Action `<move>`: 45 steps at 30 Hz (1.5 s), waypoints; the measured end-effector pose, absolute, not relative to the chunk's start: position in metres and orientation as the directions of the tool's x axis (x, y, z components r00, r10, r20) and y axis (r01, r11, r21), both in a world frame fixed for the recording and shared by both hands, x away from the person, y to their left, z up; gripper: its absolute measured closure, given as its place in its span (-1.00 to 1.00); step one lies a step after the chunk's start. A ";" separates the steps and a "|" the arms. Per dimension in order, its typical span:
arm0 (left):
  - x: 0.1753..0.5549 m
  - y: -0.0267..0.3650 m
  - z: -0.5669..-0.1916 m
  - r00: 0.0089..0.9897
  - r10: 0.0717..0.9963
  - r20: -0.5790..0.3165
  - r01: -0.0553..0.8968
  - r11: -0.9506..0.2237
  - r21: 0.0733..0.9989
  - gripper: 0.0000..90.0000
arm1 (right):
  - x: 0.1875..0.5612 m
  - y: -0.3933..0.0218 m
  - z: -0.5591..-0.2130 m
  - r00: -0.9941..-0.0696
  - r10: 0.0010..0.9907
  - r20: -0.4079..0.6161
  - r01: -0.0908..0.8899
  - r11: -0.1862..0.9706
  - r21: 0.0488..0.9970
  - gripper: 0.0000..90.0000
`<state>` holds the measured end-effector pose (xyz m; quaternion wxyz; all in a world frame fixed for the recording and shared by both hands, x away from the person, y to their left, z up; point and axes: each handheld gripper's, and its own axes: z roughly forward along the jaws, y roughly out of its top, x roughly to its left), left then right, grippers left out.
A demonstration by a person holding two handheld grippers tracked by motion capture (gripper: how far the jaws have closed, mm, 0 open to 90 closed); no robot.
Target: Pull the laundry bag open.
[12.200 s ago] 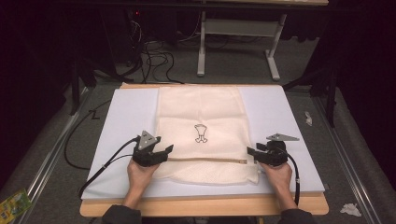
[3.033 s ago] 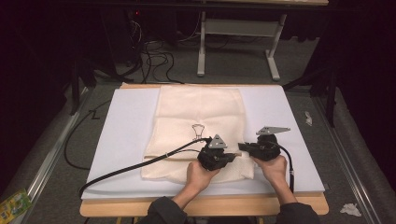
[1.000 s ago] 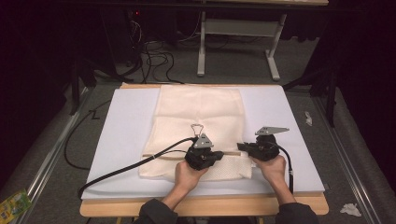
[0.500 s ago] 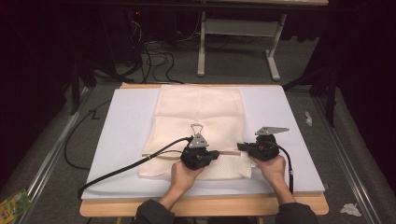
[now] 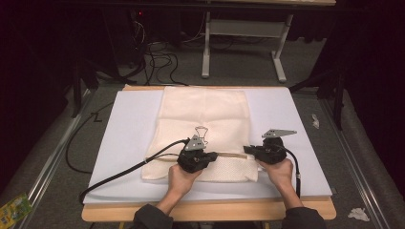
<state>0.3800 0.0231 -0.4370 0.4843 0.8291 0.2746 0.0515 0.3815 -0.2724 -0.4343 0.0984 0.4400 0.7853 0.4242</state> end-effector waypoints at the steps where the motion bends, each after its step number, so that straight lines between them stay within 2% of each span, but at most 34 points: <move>1: 0.380 0.024 -0.437 0.844 0.505 -0.179 0.404 -0.380 0.832 0.94 | 0.381 -0.272 -0.434 -0.593 0.776 0.217 0.608 0.254 0.753 0.96; 17: 0.379 0.046 -0.435 0.821 0.541 -0.184 0.422 -0.356 0.834 0.94 | 0.382 -0.276 -0.435 -0.583 0.781 0.223 0.612 0.242 0.753 0.96; 20: 0.378 0.049 -0.434 0.822 0.546 -0.164 0.409 -0.365 0.836 0.94 | 0.383 -0.276 -0.435 -0.585 0.779 0.225 0.612 0.242 0.753 0.96; 45: 0.378 0.064 -0.428 0.816 0.551 -0.178 0.410 -0.333 0.849 0.94 | 0.382 -0.275 -0.434 -0.586 0.779 0.222 0.606 0.239 0.759 0.96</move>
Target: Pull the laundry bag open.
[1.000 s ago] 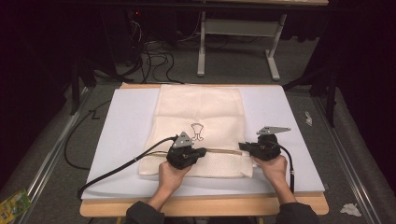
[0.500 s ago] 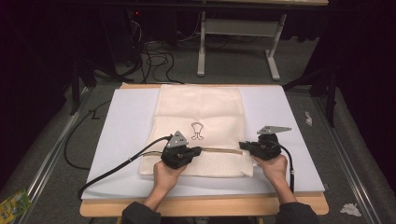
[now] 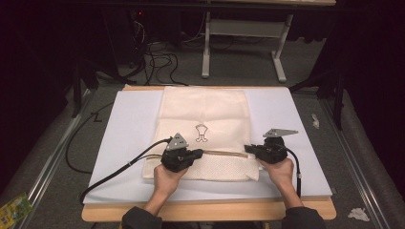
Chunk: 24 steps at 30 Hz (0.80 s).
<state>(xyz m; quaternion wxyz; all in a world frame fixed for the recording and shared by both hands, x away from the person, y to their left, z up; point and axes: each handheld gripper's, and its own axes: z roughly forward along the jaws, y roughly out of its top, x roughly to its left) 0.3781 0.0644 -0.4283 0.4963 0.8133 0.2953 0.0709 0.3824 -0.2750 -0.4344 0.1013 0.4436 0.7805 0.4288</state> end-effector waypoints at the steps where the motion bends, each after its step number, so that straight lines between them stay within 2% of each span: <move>1: 0.378 0.065 -0.428 0.816 0.550 -0.179 0.410 -0.332 0.850 0.94 | 0.382 -0.275 -0.434 -0.587 0.779 0.223 0.605 0.239 0.759 0.96; 24: 0.378 0.095 -0.420 0.785 0.591 -0.184 0.417 -0.285 0.863 0.94 | 0.383 -0.276 -0.434 -0.581 0.784 0.218 0.605 0.237 0.760 0.96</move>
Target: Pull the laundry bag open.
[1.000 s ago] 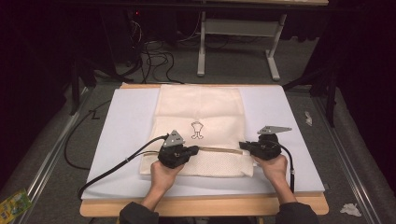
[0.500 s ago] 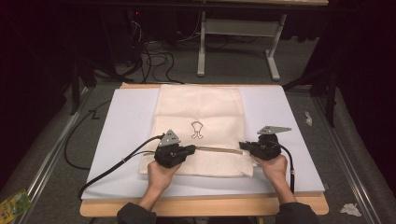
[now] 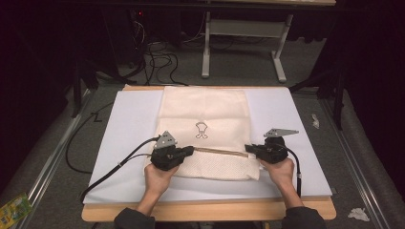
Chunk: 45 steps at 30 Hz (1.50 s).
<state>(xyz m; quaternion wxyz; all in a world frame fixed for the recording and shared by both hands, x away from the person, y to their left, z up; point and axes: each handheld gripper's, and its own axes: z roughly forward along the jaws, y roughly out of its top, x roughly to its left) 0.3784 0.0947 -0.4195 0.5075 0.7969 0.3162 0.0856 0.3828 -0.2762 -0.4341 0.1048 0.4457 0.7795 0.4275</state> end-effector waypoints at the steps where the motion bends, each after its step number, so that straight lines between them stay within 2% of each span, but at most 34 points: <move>1: 0.379 0.097 -0.419 0.783 0.593 -0.186 0.418 -0.281 0.864 0.94 | 0.383 -0.276 -0.434 -0.581 0.784 0.217 0.605 0.238 0.760 0.96; 12: 0.379 0.115 -0.419 0.761 0.611 -0.216 0.442 -0.246 0.863 0.94 | 0.384 -0.276 -0.435 -0.581 0.784 0.218 0.606 0.237 0.760 0.96; 27: 0.379 0.132 -0.412 0.745 0.638 -0.195 0.449 -0.263 0.854 0.94 | 0.385 -0.276 -0.432 -0.581 0.786 0.210 0.604 0.244 0.759 0.96; 45: 0.381 0.132 -0.413 0.748 0.635 -0.195 0.452 -0.272 0.849 0.94 | 0.388 -0.277 -0.430 -0.587 0.784 0.201 0.601 0.256 0.757 0.96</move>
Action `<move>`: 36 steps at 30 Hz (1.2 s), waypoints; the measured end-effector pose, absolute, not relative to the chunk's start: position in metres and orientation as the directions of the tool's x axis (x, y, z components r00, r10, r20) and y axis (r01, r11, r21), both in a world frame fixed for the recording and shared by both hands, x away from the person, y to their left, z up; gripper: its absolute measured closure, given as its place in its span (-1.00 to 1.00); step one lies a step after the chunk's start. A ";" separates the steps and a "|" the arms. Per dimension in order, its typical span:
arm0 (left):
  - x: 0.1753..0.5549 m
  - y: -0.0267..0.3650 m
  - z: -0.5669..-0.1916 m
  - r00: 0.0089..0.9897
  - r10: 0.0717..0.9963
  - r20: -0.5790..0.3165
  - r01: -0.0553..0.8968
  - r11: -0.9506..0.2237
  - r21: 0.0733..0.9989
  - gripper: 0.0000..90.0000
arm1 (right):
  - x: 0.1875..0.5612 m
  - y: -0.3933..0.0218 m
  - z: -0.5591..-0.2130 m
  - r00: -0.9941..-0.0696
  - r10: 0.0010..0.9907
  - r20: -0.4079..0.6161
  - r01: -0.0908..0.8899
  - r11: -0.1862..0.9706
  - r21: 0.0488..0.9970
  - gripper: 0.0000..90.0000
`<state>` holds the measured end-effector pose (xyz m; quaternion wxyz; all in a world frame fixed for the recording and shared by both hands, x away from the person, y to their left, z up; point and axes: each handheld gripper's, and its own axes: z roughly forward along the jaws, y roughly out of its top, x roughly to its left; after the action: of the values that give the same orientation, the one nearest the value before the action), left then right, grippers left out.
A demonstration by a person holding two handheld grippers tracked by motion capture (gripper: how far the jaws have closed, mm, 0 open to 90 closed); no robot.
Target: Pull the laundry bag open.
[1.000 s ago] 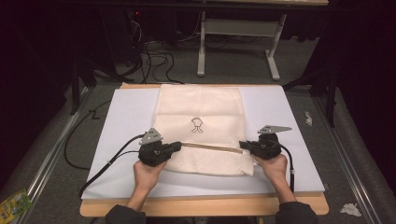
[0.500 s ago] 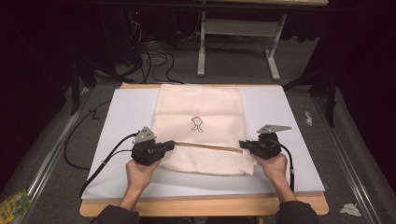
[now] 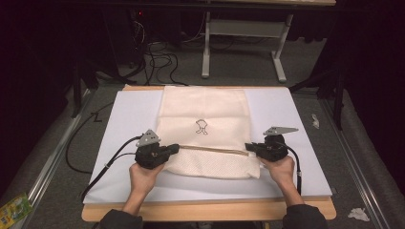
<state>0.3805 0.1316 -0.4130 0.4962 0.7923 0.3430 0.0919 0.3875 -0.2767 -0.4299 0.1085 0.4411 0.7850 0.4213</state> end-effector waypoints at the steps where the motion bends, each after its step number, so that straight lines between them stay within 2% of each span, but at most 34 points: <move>1: 0.381 0.132 -0.413 0.746 0.636 -0.196 0.454 -0.270 0.849 0.94 | 0.388 -0.276 -0.430 -0.585 0.786 0.202 0.603 0.255 0.756 0.96; 19: 0.378 0.140 -0.410 0.738 0.653 -0.167 0.437 -0.274 0.857 0.94 | 0.391 -0.278 -0.427 -0.583 0.792 0.184 0.598 0.264 0.757 0.96; 36: 0.380 0.153 -0.408 0.723 0.667 -0.182 0.439 -0.238 0.866 0.94 | 0.391 -0.283 -0.426 -0.574 0.798 0.183 0.595 0.253 0.763 0.96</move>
<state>0.3799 0.1535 -0.4081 0.5048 0.7788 0.3549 0.1129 0.3909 -0.2831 -0.4256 0.1214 0.4452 0.7822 0.4187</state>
